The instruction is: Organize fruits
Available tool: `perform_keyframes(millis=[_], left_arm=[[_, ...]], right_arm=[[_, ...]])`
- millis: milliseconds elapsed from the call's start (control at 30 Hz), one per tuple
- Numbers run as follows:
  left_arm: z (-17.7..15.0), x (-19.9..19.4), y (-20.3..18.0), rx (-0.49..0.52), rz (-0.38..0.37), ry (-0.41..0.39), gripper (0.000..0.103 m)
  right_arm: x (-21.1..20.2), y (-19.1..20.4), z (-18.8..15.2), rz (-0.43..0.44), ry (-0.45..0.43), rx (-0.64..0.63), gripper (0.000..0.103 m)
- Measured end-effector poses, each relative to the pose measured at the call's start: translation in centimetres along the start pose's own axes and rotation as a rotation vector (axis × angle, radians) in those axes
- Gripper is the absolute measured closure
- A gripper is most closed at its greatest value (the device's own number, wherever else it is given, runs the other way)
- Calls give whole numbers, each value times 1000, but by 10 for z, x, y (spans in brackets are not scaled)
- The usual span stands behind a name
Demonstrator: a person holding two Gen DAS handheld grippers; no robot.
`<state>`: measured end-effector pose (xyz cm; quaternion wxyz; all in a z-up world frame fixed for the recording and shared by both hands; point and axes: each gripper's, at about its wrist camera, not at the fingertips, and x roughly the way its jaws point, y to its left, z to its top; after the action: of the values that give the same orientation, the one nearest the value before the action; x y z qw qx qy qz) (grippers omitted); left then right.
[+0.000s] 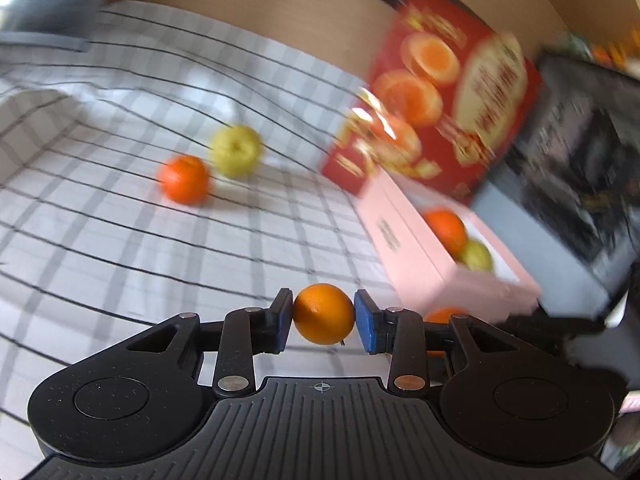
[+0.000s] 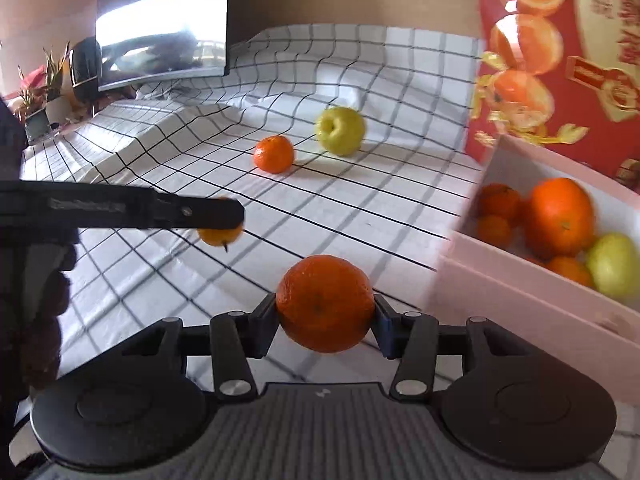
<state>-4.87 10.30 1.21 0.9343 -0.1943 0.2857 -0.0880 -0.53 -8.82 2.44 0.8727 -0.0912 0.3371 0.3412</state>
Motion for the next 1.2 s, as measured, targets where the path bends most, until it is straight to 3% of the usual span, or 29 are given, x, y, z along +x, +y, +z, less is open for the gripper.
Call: perform_keyframes(millis=[167,333,367,433,467,667,833,1033,1200], left_arm=[[-11,22,-50,121,-78,72,64],[-27,42,-90,237,-43,106,64],[-29,44,-93,252,-30,113,64],[-33,45,-98,271,-8,109,64],[-33,45,-100,276,-2,108,64],[-33,48,-105,296,16,104,64],[-35,50,-100,278,-18,121,64],[-32,47,-85,180,-69,119,64],[-31,45,-80,140,-82,119,64]], right_arm=[[-40,-25,-27,-100,-8,62,54],[-58,-46,-54,-193,22,125,53],[-60,-50,-58,-199,25,139,49],[-63,-56,-65,-211,22,163,31],[-65,-58,-67,-213,16,169,29],[-68,-59,-72,-197,12,188,19],[-66,-51,-74,-227,20,175,12],[-60,-51,-70,-245,62,188,1],[-58,-53,-68,-252,82,198,0]])
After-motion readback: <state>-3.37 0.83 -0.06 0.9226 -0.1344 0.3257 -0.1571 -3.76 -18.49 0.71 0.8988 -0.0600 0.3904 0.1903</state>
